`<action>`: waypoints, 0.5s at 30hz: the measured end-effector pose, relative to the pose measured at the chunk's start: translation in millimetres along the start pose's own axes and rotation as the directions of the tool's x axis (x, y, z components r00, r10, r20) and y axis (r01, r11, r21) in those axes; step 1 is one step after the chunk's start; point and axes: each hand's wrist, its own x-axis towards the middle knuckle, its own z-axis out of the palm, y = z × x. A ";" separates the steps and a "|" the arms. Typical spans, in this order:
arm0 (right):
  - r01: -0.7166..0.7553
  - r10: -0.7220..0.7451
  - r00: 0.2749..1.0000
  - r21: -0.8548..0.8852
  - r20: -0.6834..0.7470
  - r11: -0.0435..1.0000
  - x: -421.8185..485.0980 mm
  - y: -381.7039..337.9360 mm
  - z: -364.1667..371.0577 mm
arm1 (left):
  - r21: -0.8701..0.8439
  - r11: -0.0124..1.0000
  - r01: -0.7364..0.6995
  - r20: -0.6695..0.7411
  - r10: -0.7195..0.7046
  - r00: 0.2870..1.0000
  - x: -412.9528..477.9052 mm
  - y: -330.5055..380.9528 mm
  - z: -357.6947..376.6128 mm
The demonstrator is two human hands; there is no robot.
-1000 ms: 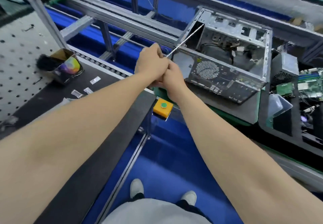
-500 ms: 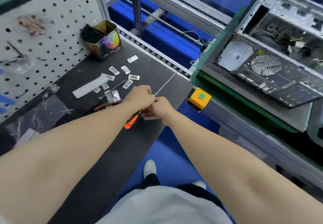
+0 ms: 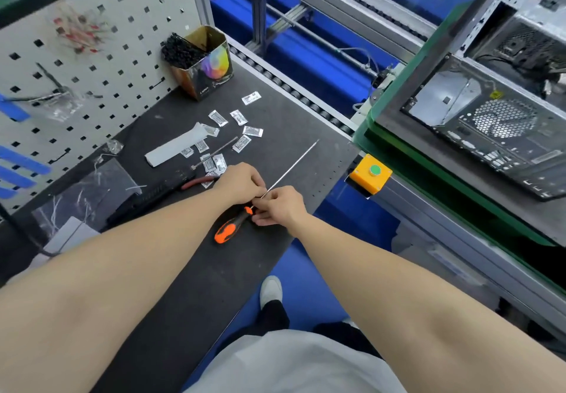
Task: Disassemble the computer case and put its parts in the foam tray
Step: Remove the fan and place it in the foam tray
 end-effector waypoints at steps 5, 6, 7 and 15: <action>0.104 -0.109 0.994 -0.176 -0.016 0.979 -1.9 1.4 -7.3 | 0.068 0.998 -0.018 0.019 0.017 1.000 5.7 13.0 0.5; 0.100 -0.102 0.995 -0.180 -0.004 0.979 -3.2 0.2 -9.5 | 0.073 0.997 -0.021 0.018 0.019 1.000 6.8 17.3 0.4; 0.090 -0.092 0.996 -0.174 0.000 0.981 -4.3 -1.0 -12.8 | 0.073 0.997 -0.024 0.014 0.023 1.000 7.3 21.6 0.9; 0.072 -0.010 0.861 0.102 -0.509 0.992 -7.3 5.7 -91.4 | -0.009 0.977 -0.212 -0.098 0.210 0.973 23.1 95.0 20.4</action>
